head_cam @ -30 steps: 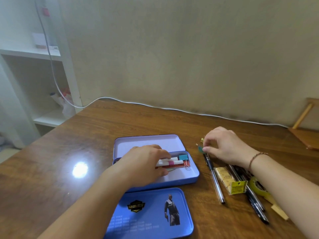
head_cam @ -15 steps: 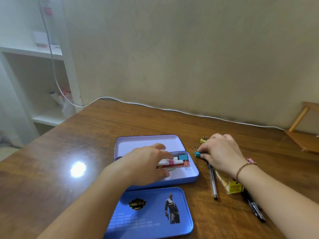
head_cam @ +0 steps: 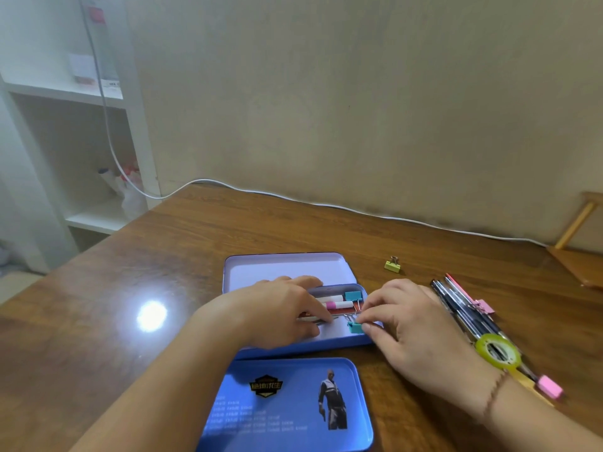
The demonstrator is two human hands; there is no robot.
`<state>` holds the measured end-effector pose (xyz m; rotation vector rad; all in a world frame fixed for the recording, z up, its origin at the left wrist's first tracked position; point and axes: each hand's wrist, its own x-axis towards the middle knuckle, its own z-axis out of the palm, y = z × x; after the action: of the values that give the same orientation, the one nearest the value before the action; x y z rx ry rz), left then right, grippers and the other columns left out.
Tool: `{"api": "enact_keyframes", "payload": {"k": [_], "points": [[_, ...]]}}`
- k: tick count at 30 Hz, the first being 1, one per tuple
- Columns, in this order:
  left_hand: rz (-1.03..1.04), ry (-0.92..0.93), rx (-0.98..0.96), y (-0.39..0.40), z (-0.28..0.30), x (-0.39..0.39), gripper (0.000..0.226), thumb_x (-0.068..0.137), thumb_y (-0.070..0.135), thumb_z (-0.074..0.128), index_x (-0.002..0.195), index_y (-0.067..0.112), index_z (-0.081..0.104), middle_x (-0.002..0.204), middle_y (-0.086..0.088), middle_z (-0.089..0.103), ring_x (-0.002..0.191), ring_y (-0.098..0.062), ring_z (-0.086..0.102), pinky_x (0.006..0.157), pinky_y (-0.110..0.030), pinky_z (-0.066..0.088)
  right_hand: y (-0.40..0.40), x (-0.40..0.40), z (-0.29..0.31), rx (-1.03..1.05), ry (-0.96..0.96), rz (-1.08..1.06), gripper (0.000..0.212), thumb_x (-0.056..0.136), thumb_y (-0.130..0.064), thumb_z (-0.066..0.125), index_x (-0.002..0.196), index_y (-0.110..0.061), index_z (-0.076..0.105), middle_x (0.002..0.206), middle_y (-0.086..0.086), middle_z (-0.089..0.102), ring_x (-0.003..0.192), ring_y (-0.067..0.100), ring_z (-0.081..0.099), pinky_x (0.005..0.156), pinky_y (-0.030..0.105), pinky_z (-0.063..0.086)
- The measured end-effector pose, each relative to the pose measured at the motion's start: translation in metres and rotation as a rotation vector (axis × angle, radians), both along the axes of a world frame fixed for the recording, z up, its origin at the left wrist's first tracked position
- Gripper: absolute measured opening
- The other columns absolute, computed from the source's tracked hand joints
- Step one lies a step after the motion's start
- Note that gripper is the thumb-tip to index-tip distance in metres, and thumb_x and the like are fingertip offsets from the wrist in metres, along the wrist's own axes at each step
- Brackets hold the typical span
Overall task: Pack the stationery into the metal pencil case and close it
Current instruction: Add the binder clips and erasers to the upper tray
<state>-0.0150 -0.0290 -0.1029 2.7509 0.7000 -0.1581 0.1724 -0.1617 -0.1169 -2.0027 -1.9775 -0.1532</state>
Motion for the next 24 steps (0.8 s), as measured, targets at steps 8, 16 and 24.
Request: {"api": "enact_keyframes", "payload": {"k": [8, 16, 24], "points": [[0.002, 0.002, 0.002, -0.001, 0.002, 0.0, 0.037, 0.098, 0.043, 0.052, 0.135, 0.049, 0.051, 0.16, 0.014, 0.02, 0.14, -0.018, 0.033, 0.113, -0.043, 0.032, -0.002, -0.001, 0.003, -0.126, -0.142, 0.104, 0.048, 0.086, -0.065, 0.031, 0.115, -0.043, 0.063, 0.11, -0.023, 0.055, 0.114, 0.007, 0.038, 0.096, 0.033, 0.034], [0.005, 0.022, -0.004, -0.001, 0.002, 0.0, 0.039, 0.096, 0.05, 0.051, 0.135, 0.05, 0.049, 0.161, 0.015, 0.019, 0.141, -0.018, 0.032, 0.114, -0.045, 0.031, -0.006, 0.009, 0.0, -0.103, -0.158, 0.074, 0.054, 0.083, -0.069, 0.03, 0.111, -0.04, 0.066, 0.117, -0.023, 0.05, 0.12, 0.005, 0.032, 0.095, 0.024, 0.023], [0.035, 0.017, -0.073, 0.004, 0.013, -0.012, 0.071, 0.082, 0.067, 0.06, 0.145, 0.053, 0.029, 0.158, 0.024, 0.022, 0.143, -0.01, 0.031, 0.114, -0.039, 0.033, 0.033, 0.054, 0.017, 0.052, 0.102, -0.114, 0.018, 0.091, -0.037, 0.056, 0.106, -0.035, 0.066, 0.107, -0.016, 0.065, 0.108, 0.009, 0.052, 0.09, 0.035, 0.048]]}}
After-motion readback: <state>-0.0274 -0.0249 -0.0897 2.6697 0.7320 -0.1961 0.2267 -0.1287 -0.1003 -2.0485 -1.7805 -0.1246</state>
